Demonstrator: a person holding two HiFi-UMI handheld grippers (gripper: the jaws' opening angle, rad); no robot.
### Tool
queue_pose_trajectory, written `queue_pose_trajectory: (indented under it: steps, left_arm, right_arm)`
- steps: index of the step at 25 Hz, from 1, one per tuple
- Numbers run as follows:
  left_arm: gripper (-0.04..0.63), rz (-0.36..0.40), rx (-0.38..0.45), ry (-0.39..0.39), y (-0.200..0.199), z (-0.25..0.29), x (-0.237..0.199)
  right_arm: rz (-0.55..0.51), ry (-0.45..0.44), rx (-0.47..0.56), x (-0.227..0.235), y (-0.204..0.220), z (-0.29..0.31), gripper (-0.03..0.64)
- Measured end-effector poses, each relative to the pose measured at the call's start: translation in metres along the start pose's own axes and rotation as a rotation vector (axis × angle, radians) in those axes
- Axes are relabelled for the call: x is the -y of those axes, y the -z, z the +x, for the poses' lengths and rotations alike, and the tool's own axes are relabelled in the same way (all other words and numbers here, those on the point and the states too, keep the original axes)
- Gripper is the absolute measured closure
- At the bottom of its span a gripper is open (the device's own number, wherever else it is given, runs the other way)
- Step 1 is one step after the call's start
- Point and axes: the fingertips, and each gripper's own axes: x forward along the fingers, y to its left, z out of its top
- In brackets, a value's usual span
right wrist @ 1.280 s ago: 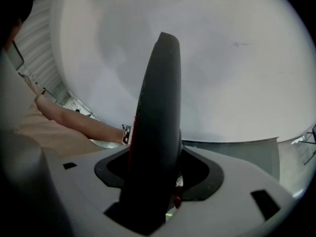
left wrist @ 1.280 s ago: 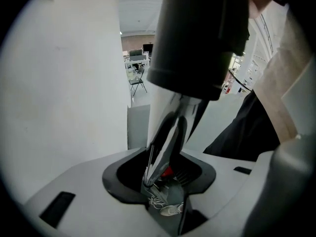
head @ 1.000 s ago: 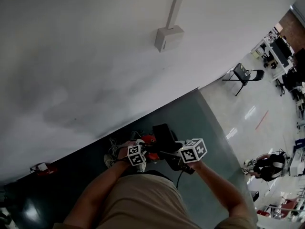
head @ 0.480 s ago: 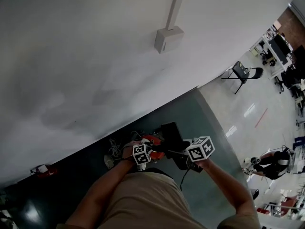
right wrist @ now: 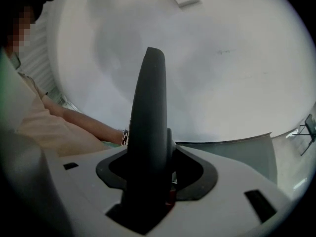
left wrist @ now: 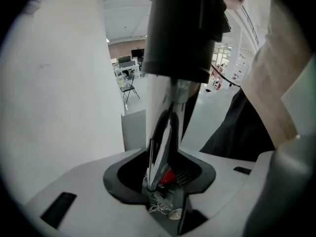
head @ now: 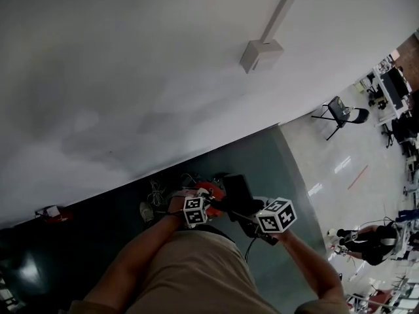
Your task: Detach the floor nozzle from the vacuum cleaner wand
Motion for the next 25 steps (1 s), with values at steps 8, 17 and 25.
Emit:
queue_pose_trajectory:
  steps: [8,17,25]
  left_arm:
    - [0.439,-0.004,0.048,-0.013,0.006,-0.009,-0.008]
    - [0.440,0.004,0.080,-0.003,0.004,-0.007,-0.014]
    - [0.440,-0.155,0.045,-0.111,0.038,-0.013,-0.044]
  right_arm:
    - [-0.002,-0.046,0.023,-0.003,-0.014,0.002,0.388]
    - [-0.066,0.052,-0.011,-0.010,-0.020,-0.005,0.390]
    - [-0.050,-0.052,0.058,-0.037,-0.048,-0.020,0.390]
